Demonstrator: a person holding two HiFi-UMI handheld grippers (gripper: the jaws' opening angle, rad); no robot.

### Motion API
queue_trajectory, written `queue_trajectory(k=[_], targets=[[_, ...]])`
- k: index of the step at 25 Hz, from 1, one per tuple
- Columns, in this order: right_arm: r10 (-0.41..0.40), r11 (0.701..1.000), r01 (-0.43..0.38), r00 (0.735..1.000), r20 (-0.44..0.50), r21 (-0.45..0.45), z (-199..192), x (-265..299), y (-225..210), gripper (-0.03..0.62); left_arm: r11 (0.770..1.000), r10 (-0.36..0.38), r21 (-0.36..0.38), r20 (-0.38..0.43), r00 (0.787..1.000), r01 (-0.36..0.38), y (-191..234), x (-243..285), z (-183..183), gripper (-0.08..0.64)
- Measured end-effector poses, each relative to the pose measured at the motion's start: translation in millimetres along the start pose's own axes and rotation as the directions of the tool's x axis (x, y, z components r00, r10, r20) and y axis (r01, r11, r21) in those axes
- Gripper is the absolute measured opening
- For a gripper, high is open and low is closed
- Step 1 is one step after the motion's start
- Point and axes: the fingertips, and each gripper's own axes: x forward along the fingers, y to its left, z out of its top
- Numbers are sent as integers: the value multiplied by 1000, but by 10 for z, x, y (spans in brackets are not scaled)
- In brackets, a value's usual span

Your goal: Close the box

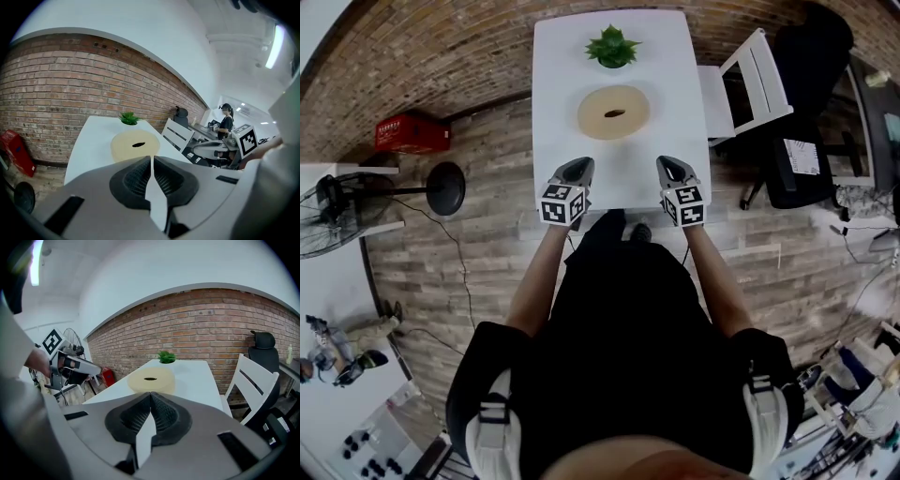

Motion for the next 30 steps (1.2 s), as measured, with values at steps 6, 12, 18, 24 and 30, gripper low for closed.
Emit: queue_trajectory(k=[6, 12, 18, 24, 30], targets=[[1, 1000, -2, 1000, 10, 6, -60, -163, 24, -2, 1000, 1, 11, -1, 1000, -1, -175, -90, -64, 35], [11, 1000, -11, 1000, 18, 2, -151, -324, 48, -2, 1000, -1, 21, 4, 1000, 1, -359, -125, -110, 35], [28, 1000, -28, 1000, 13, -11, -247, -439, 109, -2, 999, -15, 40, 24, 1000, 14, -542, -167, -86, 35], [40, 999, -40, 999, 21, -23, -248, -520, 135, -2, 999, -22, 51, 26, 999, 21, -673, -235, -105, 35], [56, 998, -55, 998, 21, -42, -305, -598, 159, -2, 998, -13, 67, 35, 999, 10, -749, -313, -128, 35]])
